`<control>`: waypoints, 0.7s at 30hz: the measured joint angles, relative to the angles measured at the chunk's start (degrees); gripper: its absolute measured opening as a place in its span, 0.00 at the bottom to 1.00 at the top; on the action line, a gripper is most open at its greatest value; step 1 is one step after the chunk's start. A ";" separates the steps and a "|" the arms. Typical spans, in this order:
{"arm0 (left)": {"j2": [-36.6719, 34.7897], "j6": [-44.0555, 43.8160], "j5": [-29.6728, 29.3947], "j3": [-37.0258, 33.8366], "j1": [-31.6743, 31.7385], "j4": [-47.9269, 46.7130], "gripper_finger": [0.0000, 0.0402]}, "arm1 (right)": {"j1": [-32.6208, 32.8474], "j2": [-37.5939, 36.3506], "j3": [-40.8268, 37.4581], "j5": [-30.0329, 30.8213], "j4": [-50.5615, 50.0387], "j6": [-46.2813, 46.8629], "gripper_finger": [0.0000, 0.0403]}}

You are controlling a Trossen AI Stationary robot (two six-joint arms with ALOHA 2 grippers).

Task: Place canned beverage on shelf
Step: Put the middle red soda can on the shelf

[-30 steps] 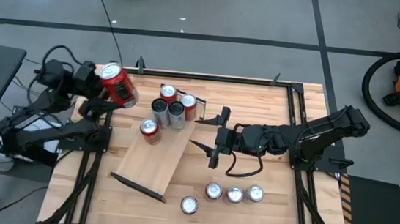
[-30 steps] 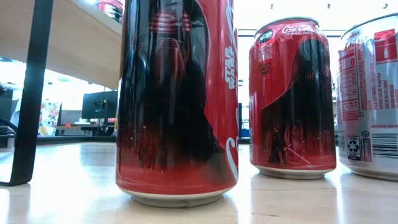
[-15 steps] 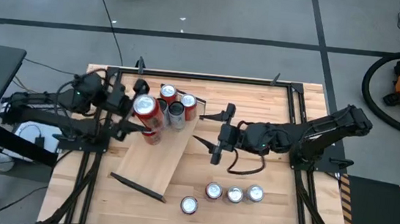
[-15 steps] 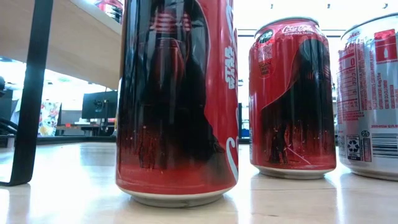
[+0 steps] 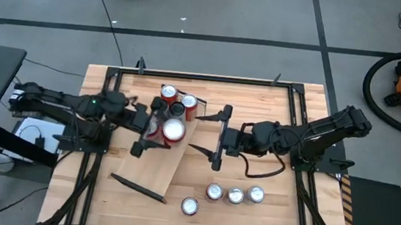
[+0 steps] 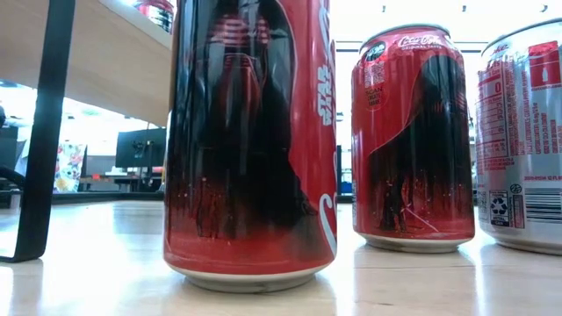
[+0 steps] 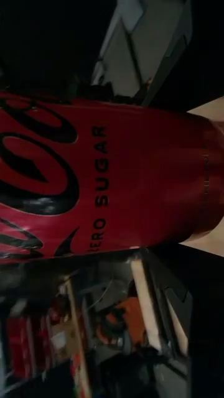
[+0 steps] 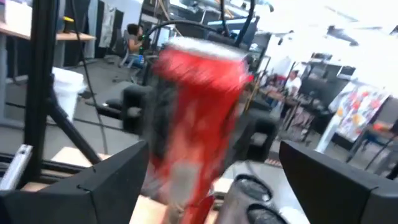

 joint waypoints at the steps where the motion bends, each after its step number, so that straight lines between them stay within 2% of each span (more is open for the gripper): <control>1: 0.99 -0.01 -0.10 0.68 -0.59 -0.49 0.77 | -0.02 0.00 0.00 -0.34 1.05 -0.66 0.94; 5: 3.93 -0.04 -0.29 2.83 -2.11 -1.12 0.78 | -0.52 -0.07 0.00 -3.61 3.19 -0.28 0.99; 13: 8.77 0.02 -3.32 5.65 -2.95 -0.79 0.78 | -0.87 0.71 0.00 -9.73 5.12 0.45 0.99; 21: 11.57 -0.07 -5.84 6.57 -2.93 1.46 0.78 | -1.83 0.81 0.02 -10.20 5.40 4.32 0.99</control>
